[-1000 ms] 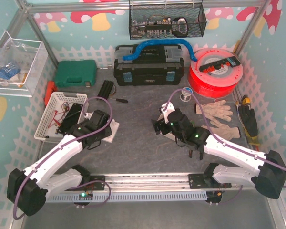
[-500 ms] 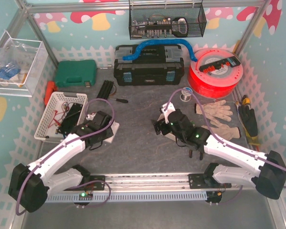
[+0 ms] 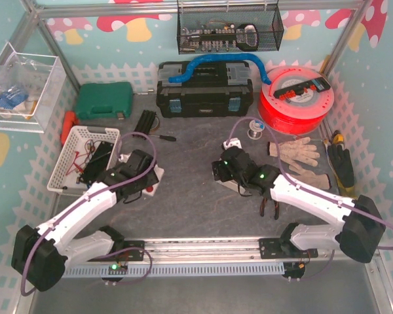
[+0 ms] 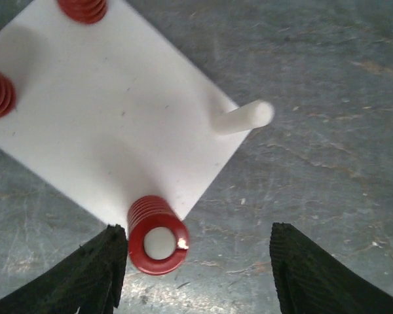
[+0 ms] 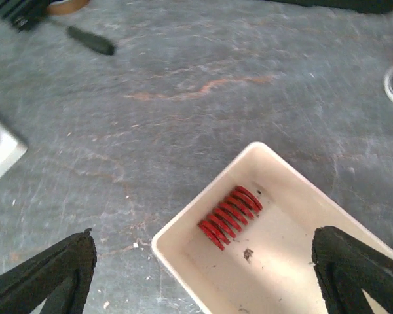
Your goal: Install the large spring
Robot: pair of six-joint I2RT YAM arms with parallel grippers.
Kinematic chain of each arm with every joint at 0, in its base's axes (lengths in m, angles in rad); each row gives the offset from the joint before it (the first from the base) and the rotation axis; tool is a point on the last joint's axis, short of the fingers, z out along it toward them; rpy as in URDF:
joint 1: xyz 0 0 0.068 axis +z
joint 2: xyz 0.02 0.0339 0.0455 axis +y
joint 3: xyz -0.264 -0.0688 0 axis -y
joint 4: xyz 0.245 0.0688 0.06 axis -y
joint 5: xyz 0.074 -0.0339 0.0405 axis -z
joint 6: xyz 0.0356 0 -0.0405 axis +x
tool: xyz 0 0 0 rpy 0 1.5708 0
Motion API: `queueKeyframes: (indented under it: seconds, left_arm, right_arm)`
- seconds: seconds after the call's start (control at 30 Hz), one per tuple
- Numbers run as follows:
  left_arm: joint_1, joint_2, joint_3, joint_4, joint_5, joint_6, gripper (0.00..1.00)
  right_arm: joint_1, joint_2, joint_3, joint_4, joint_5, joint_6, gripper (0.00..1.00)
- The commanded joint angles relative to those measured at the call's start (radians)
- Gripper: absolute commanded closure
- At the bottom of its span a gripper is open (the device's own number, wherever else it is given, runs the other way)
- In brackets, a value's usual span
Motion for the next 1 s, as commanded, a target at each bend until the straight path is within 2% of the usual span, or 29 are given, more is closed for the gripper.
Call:
queueKeyframes:
  seconds: [0.0, 0.2, 0.23, 0.3, 0.37, 0.6, 0.8, 0.97]
  left_arm:
    - [0.002, -0.028, 0.086, 0.009, 0.010, 0.017, 0.35]
    - [0.003, -0.029, 0.190, 0.018, 0.014, 0.079, 0.18]
    - [0.003, -0.026, 0.204, 0.020, 0.020, 0.087, 0.12]
    - [0.004, -0.021, 0.222, 0.022, 0.040, 0.098, 0.01]
    - [0.003, -0.020, 0.235, 0.027, 0.056, 0.101, 0.01]
    - [0.003, -0.003, 0.244, 0.059, 0.157, 0.117, 0.01]
    - [0.004, -0.013, 0.236, 0.060, 0.159, 0.145, 0.01]
    - [0.003, -0.035, 0.227, 0.060, 0.154, 0.156, 0.01]
  right_arm:
    - [-0.062, 0.043, 0.056, -0.133, -0.001, 0.237, 0.15]
    - [-0.114, 0.114, 0.095, -0.192, -0.084, 0.351, 0.35]
    - [-0.125, 0.118, 0.090, -0.190, -0.100, 0.363, 0.39]
    - [-0.143, 0.122, 0.071, -0.174, -0.135, 0.391, 0.54]
    - [-0.154, 0.114, 0.033, -0.114, -0.183, 0.402, 0.61]
    - [-0.169, 0.153, -0.029, 0.030, -0.204, 0.446, 0.64]
    - [-0.173, 0.246, -0.001, 0.056, -0.198, 0.467, 0.59]
    - [-0.180, 0.293, 0.015, 0.048, -0.159, 0.490, 0.59]
